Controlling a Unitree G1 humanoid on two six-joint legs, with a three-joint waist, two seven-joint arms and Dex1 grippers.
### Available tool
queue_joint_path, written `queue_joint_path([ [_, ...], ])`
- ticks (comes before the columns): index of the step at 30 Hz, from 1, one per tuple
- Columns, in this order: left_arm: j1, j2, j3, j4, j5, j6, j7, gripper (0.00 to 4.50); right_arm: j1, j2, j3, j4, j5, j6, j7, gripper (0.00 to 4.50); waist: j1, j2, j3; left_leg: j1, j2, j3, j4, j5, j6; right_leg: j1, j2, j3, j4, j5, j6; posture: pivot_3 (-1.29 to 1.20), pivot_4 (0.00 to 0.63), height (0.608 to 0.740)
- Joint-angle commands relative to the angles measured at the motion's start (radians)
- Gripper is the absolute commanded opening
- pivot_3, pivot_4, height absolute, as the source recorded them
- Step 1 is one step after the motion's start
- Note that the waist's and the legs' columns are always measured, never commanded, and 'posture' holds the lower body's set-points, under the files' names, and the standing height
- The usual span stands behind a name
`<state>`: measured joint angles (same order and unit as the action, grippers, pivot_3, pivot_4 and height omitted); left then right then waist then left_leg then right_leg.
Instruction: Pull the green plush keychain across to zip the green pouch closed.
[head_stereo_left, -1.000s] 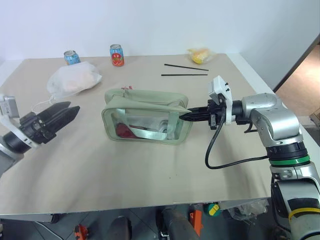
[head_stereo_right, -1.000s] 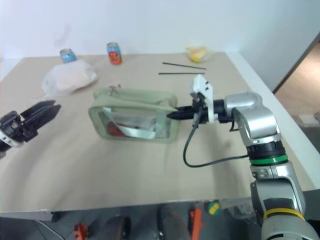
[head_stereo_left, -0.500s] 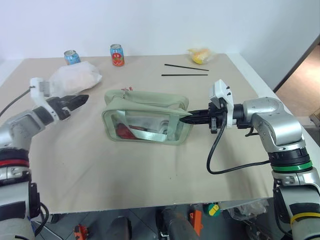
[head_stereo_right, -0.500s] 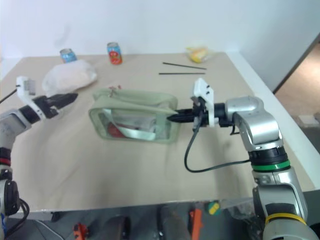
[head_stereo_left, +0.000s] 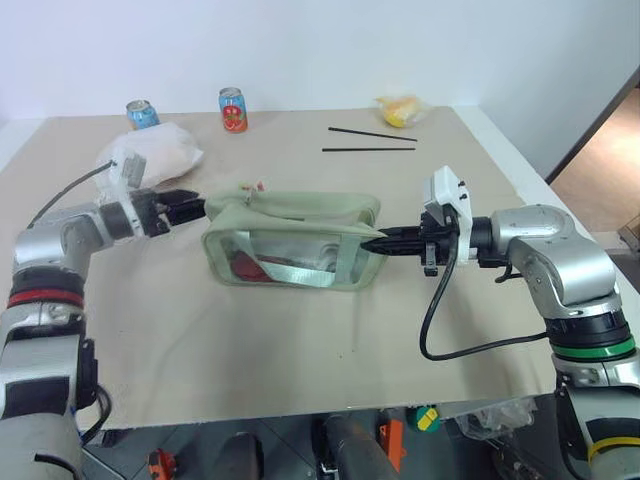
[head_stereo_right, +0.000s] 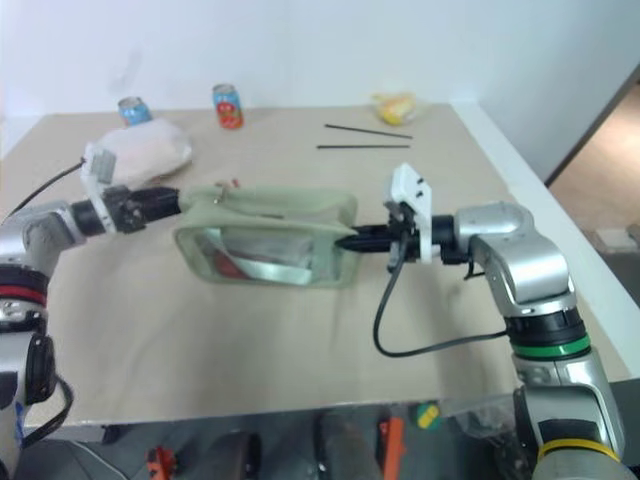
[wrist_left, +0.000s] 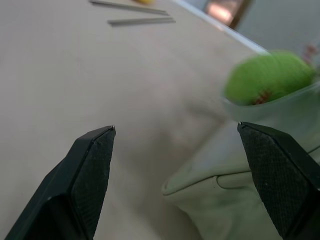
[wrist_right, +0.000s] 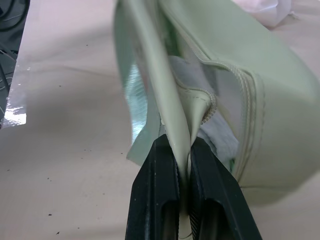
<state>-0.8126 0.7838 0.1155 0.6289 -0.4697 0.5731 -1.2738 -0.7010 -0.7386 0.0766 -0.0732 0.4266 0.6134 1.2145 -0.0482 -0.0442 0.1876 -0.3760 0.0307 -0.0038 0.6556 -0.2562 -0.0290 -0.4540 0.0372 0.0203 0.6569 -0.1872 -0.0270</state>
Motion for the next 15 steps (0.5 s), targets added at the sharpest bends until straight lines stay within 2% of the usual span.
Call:
queue_joint_path([
  [1, 0.047, 0.056, 0.009, -0.146, -0.033, 0.046, -0.078, 4.08, -0.007, -0.018, -0.017, -0.01, 0.004, -0.002, -0.002, 0.04, 0.003, 0.0, 0.0, 0.0, 0.0, 0.0, 0.0, 0.0, 0.0, 0.0, 0.0, 0.0, 0.0, 0.0, 0.0, 0.0, 0.15, 0.74],
  [8, 0.09, 0.035, 0.0, -0.241, 0.001, -0.001, -0.028, 4.08, -0.029, -0.006, -0.002, 0.019, -0.003, -0.019, -0.001, 0.04, 0.006, 0.0, 0.0, 0.0, -0.001, 0.0, 0.002, 0.0, 0.0, 0.001, -0.001, -0.001, 0.0, 0.001, 0.001, 0.0, 0.15, 0.74],
  [15, 0.16, 0.015, -0.058, -0.376, 0.041, -0.074, -0.037, 4.08, -0.032, -0.005, -0.008, 0.019, 0.005, -0.016, -0.001, 0.04, 0.006, 0.0, 0.0, 0.0, -0.001, 0.0, 0.002, 0.0, 0.0, 0.001, -0.001, 0.0, 0.0, 0.001, 0.001, 0.0, 0.15, 0.74],
])
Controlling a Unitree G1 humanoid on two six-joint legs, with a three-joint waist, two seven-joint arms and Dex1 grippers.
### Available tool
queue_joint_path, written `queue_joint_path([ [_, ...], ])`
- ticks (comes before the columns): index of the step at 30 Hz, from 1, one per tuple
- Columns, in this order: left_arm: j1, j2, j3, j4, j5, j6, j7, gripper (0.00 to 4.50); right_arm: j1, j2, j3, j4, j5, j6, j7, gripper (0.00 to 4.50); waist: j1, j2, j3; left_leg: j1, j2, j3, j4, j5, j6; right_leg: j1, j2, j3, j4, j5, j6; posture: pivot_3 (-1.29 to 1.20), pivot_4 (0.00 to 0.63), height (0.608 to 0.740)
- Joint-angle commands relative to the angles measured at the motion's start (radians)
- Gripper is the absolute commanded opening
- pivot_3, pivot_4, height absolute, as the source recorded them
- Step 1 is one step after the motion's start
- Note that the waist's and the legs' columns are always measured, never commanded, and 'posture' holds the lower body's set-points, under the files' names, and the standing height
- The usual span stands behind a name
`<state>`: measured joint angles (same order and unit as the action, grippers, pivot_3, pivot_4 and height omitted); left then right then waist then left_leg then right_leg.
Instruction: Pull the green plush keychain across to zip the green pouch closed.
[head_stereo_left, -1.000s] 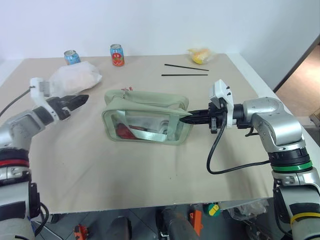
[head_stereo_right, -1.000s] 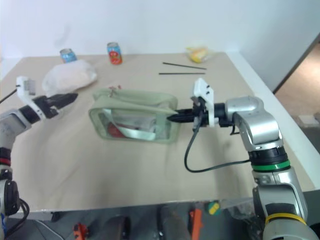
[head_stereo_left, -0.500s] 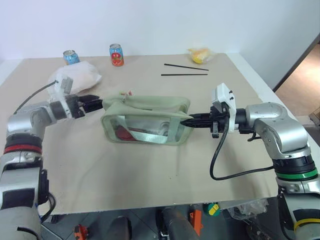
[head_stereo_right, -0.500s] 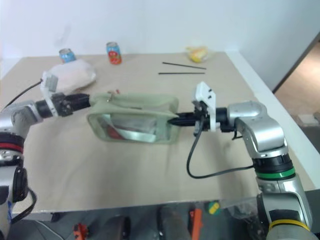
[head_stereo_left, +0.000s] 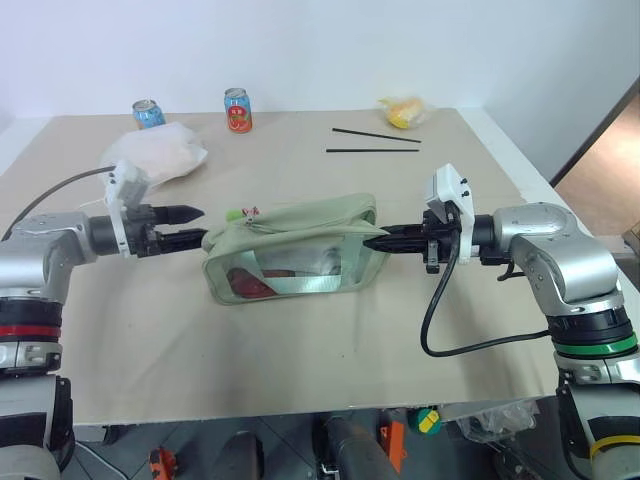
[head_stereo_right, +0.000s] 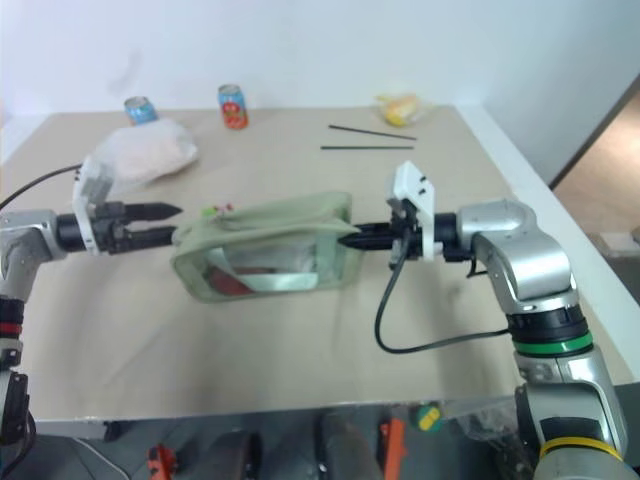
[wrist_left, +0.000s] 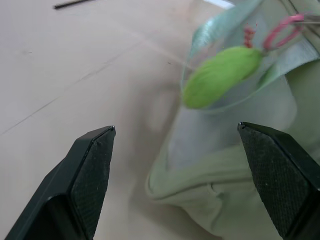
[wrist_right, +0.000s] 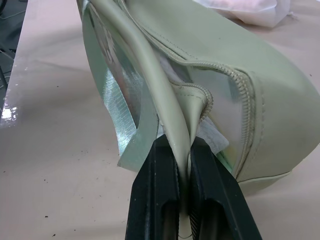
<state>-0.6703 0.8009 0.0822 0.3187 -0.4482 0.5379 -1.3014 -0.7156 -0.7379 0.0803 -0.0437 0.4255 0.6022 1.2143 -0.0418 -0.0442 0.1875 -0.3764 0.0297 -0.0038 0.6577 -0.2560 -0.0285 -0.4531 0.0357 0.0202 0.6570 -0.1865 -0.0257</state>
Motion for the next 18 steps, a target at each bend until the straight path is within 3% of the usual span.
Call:
queue_joint_path([
  [1, 0.019, -0.007, -0.03, -0.069, 0.026, -0.051, -0.002, 4.08, -0.018, -0.006, -0.014, -0.01, 0.009, -0.003, 0.0, 0.04, 0.0, 0.0, 0.0, 0.0, 0.0, 0.0, 0.0, 0.0, 0.0, 0.0, 0.0, 0.0, 0.0, 0.0, 0.0, 0.0, 0.15, 0.74],
  [18, 0.027, -0.059, -0.007, -0.161, -0.024, -0.043, 0.034, 4.08, -0.03, 0.014, -0.011, 0.005, 0.007, -0.005, -0.008, 0.04, -0.003, 0.0, 0.0, 0.0, 0.0, 0.0, 0.001, 0.0, 0.0, 0.0, 0.0, 0.0, 0.0, 0.0, 0.001, 0.0, 0.15, 0.74],
])
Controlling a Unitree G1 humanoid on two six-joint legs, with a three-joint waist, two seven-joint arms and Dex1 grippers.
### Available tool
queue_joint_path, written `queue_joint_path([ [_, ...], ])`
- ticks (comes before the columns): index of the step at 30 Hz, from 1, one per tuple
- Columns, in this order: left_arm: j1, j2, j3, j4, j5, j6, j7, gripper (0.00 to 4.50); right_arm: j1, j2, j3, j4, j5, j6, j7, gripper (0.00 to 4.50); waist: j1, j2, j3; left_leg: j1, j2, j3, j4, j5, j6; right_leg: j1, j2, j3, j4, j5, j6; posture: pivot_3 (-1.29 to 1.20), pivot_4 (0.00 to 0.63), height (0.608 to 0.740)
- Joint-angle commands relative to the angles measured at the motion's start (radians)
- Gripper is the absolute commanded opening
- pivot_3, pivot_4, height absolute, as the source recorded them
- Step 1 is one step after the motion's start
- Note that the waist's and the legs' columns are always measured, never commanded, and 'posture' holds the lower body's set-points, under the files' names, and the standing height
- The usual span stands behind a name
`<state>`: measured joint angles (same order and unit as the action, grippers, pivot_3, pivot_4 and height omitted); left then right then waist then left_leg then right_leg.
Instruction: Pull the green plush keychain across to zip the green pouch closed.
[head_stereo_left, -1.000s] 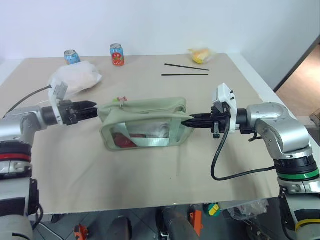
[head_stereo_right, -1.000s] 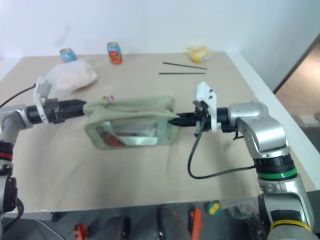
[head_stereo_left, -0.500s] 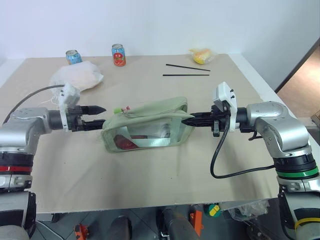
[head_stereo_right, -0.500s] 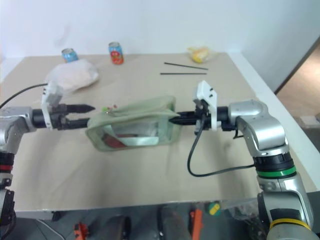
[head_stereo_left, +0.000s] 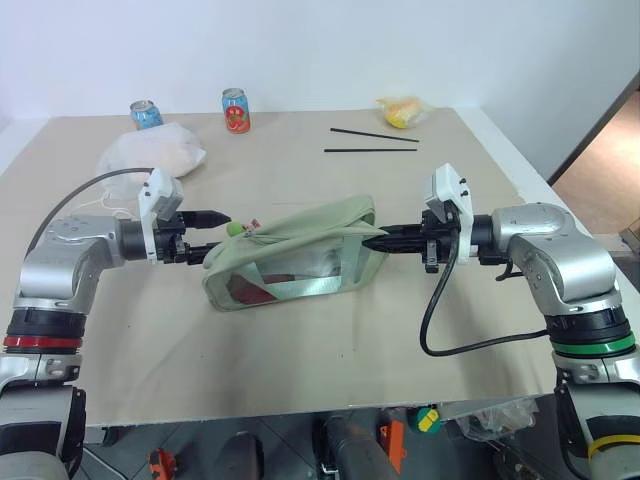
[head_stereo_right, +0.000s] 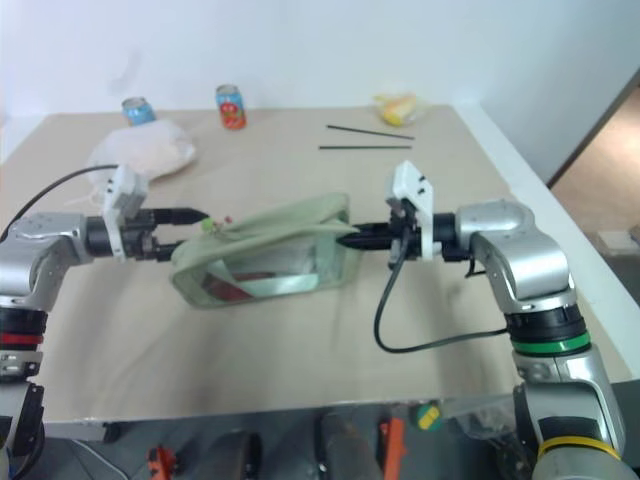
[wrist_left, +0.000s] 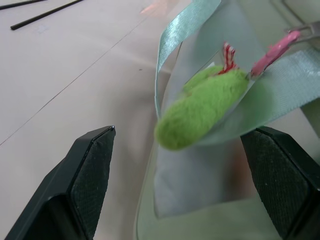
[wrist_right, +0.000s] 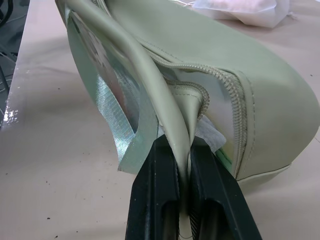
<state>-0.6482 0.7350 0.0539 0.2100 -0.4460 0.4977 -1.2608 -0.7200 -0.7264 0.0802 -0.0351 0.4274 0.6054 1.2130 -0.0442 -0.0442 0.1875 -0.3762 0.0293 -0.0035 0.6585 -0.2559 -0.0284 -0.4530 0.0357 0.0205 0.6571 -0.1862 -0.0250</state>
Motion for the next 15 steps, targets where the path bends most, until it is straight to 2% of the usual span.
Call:
queue_joint_path([
  [1, 0.008, 0.009, 0.02, -0.059, -0.034, 0.008, -0.013, 4.08, -0.025, 0.003, -0.011, -0.004, 0.005, -0.008, -0.007, 0.04, 0.0, 0.0, 0.0, 0.0, 0.0, 0.0, 0.0, 0.0, 0.0, 0.0, 0.0, 0.0, 0.0, 0.0, 0.0, 0.0, 0.15, 0.74],
  [2, 0.009, 0.012, 0.02, -0.062, -0.042, 0.026, -0.015, 3.5, -0.025, 0.004, -0.011, -0.004, 0.005, -0.008, -0.007, 0.0, 0.0, 0.0, 0.0, 0.0, 0.0, 0.0, 0.0, 0.0, 0.0, 0.0, 0.0, 0.0, 0.0, 0.0, 0.0, 0.0, 0.15, 0.74],
  [12, 0.003, 0.027, 0.035, -0.078, -0.122, 0.13, -0.032, 0.18, -0.023, 0.002, -0.014, -0.007, 0.006, -0.005, -0.013, 0.0, -0.001, 0.0, 0.0, 0.0, 0.0, 0.0, 0.0, 0.0, 0.0, 0.0, 0.001, 0.0, 0.0, 0.0, 0.0, 0.0, 0.15, 0.74],
  [13, 0.004, 0.028, 0.034, -0.078, -0.117, 0.123, -0.025, 0.04, -0.024, 0.002, -0.013, -0.006, 0.006, -0.006, -0.014, 0.0, -0.001, 0.0, 0.0, 0.0, 0.0, 0.0, 0.0, 0.0, 0.0, 0.0, 0.001, 0.0, 0.0, 0.0, 0.0, 0.0, 0.15, 0.74],
  [15, -0.002, 0.023, 0.036, -0.056, -0.088, 0.086, 0.007, 0.04, -0.025, 0.003, -0.012, -0.004, 0.005, -0.007, -0.015, 0.0, -0.001, 0.0, 0.0, 0.0, 0.0, 0.0, 0.0, 0.0, 0.0, 0.0, 0.0, 0.0, 0.0, 0.0, 0.0, 0.0, 0.15, 0.74],
])
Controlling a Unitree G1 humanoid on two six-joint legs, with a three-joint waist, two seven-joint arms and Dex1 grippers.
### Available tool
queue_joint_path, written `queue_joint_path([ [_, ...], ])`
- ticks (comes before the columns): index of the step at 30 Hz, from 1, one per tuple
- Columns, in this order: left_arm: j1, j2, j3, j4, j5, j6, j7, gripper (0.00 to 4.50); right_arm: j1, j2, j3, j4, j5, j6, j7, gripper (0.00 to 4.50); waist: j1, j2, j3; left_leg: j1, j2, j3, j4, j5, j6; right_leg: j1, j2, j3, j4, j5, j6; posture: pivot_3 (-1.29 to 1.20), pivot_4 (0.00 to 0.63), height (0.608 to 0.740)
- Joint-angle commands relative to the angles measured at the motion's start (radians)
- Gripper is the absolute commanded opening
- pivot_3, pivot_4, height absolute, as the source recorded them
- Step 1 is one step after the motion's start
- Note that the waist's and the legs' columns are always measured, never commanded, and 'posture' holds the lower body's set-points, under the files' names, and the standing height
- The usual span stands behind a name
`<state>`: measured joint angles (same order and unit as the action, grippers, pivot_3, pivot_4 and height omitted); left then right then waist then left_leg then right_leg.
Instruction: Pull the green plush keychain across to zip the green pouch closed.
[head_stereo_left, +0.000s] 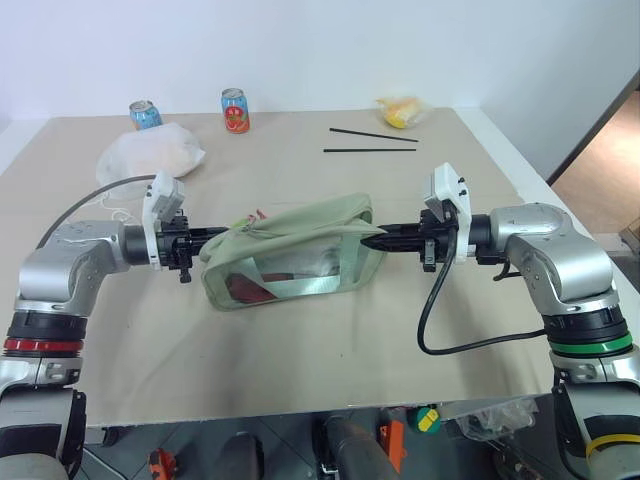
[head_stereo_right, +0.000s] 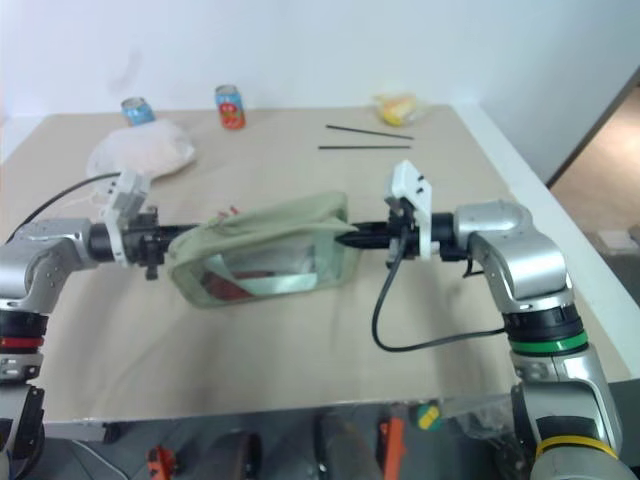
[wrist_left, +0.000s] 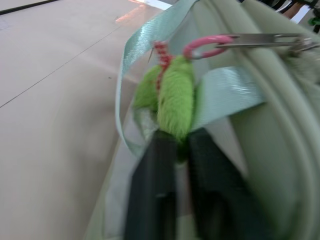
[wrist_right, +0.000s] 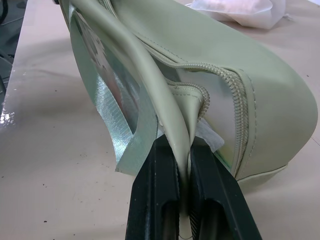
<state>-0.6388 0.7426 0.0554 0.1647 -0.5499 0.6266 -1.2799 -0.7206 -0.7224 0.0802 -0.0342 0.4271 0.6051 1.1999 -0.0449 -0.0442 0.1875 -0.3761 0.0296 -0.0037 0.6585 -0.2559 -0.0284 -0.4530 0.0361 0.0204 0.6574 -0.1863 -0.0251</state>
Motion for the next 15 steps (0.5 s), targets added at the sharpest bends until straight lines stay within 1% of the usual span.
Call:
queue_joint_path([
  [1, -0.024, 0.009, 0.041, 0.007, 0.026, -0.054, 0.052, 0.04, -0.025, -0.001, -0.011, -0.004, 0.005, -0.007, -0.002, 0.0, 0.0, 0.0, 0.0, 0.0, 0.0, 0.0, 0.0, 0.0, 0.0, 0.0, 0.0, 0.0, 0.0, 0.0, 0.0, 0.0, 0.15, 0.74],
  [5, -0.103, -0.03, 0.097, 0.062, 0.011, -0.061, 0.162, 0.04, -0.028, 0.002, -0.006, 0.0, 0.003, -0.009, -0.001, 0.0, 0.002, 0.0, 0.0, 0.0, 0.0, -0.001, 0.001, 0.0, 0.0, 0.0, 0.0, -0.001, 0.0, 0.0, 0.0, 0.0, 0.15, 0.74],
  [8, -0.146, -0.055, 0.13, 0.056, -0.011, -0.057, 0.212, 0.04, -0.03, 0.003, -0.004, 0.001, 0.002, -0.009, 0.0, 0.0, 0.001, 0.0, 0.0, 0.0, 0.0, 0.0, 0.001, 0.0, 0.0, 0.0, 0.0, 0.0, 0.0, 0.0, 0.0, 0.0, 0.15, 0.74],
  [11, -0.158, -0.062, 0.153, -0.019, -0.058, -0.028, 0.217, 0.04, -0.031, 0.002, -0.002, 0.001, 0.002, -0.009, 0.001, 0.0, -0.002, 0.0, 0.0, 0.0, 0.0, 0.001, 0.001, 0.0, 0.0, 0.0, 0.0, 0.001, 0.0, 0.0, 0.0, 0.0, 0.15, 0.74],
  [15, -0.135, -0.036, 0.147, -0.126, -0.102, -0.003, 0.181, 0.04, -0.031, 0.0, -0.002, 0.001, 0.002, -0.009, 0.003, 0.0, -0.001, 0.0, 0.0, -0.001, 0.0, 0.0, 0.001, 0.0, 0.0, -0.001, 0.0, 0.001, 0.0, 0.0, 0.0, 0.0, 0.15, 0.74],
])
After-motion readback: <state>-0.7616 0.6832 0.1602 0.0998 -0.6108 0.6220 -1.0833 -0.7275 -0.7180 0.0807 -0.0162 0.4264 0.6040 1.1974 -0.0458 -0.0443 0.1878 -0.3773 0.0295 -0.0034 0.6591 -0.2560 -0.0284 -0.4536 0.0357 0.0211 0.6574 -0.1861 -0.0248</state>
